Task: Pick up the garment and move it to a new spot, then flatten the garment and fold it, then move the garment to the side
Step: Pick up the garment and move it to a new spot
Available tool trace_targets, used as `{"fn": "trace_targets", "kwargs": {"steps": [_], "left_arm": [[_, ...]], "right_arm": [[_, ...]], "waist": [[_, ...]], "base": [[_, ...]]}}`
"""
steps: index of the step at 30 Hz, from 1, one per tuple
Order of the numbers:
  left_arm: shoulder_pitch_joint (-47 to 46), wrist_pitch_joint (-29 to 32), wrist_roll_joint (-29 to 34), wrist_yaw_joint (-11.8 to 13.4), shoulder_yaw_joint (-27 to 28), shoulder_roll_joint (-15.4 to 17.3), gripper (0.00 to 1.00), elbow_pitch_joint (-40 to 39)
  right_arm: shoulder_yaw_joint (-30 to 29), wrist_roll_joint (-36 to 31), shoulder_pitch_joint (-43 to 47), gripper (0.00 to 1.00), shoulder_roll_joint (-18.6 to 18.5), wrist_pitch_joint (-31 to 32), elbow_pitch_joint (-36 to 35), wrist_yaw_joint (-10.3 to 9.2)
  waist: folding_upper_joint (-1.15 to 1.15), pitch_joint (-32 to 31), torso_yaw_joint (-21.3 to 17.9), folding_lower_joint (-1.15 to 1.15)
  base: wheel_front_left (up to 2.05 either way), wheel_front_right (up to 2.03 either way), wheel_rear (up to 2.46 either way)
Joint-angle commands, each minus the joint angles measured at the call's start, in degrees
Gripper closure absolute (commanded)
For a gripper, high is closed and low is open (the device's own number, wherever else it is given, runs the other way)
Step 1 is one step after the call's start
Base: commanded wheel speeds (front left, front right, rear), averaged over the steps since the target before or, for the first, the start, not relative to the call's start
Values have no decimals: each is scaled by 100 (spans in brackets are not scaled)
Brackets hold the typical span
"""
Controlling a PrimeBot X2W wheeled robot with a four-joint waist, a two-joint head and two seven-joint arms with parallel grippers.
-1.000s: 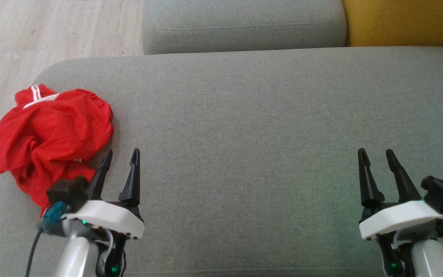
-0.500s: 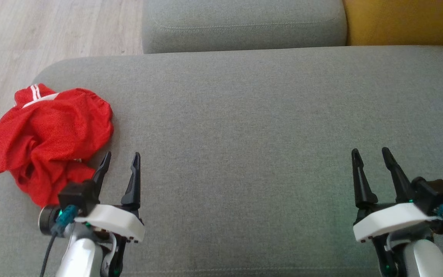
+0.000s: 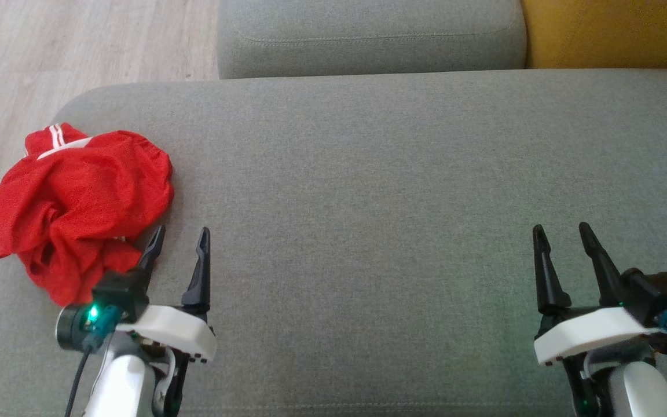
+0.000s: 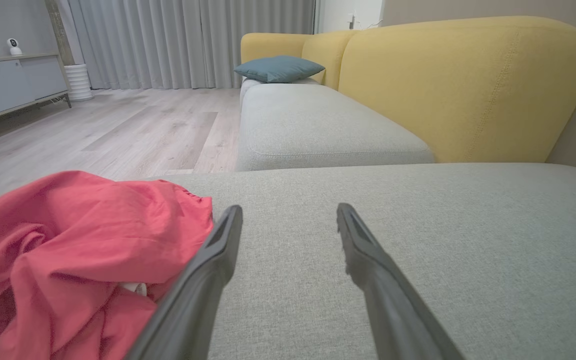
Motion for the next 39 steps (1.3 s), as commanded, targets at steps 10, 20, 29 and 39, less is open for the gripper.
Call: {"fn": "trace_targets", "kwargs": {"steps": [10, 20, 29, 39], "left_arm": [[-312, -72, 10, 30, 257, 26, 0, -102], [-343, -72, 78, 37, 267, 11, 0, -84], [-449, -72, 124, 44, 291, 13, 0, -104], [-478, -72, 181, 57, 362, 80, 0, -188]], "right_arm": [[110, 4, -127, 0, -20, -68, -151, 44], [28, -89, -114, 0, -20, -54, -180, 44], [26, -139, -76, 0, -19, 37, -358, 44], [57, -186, -72, 0, -19, 99, -524, 44]], "waist": [[0, 9, 15, 0], [0, 5, 146, 0], [0, 14, 802, 0], [0, -8, 1706, 0]], "base": [[0, 0, 0], [0, 0, 0], [0, 0, 0], [0, 0, 0]]}}
